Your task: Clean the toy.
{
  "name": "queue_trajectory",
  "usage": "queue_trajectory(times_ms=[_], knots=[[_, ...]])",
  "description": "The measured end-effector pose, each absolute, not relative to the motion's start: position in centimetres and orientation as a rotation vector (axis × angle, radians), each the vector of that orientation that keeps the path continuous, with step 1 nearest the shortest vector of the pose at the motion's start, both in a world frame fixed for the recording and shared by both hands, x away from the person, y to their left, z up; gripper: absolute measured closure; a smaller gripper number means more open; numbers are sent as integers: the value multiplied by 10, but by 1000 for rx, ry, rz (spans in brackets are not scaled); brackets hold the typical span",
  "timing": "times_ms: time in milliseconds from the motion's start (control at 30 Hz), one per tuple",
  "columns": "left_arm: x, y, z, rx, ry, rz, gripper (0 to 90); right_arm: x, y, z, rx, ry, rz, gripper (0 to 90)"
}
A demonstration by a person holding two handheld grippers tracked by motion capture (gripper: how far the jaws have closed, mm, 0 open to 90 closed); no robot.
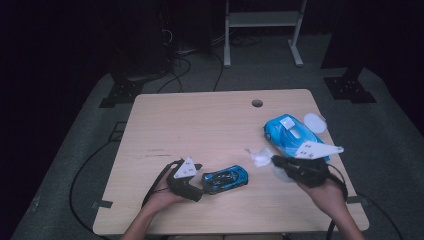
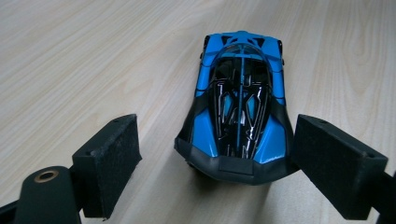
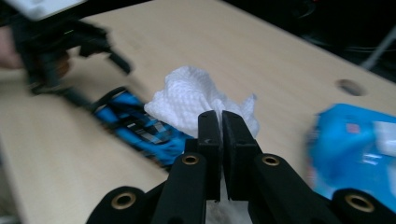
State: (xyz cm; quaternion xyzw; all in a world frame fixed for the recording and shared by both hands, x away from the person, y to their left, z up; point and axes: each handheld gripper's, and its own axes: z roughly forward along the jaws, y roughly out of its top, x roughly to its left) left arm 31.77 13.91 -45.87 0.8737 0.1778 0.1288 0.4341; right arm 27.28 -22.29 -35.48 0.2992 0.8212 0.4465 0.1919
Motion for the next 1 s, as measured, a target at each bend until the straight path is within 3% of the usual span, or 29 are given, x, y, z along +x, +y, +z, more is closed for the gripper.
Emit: queue_trajectory(times_ms=[233, 433, 733, 900, 1000], knots=[[317, 138, -459, 2169, 418, 291, 150, 271, -191, -363, 774, 2535, 1288, 859], [316, 132, -463, 2210, 384, 270, 150, 297, -173, -386, 823, 2683, 1125, 856], [317, 132, -465, 2213, 379, 272, 232, 312, -126, -421, 748, 2626, 1054, 835], [317, 131, -465, 2218, 379, 276, 233, 305, -118, -436, 718, 2561, 1096, 760], [317, 131, -465, 2219, 381, 272, 234, 304, -118, -442, 734, 2568, 1139, 640]])
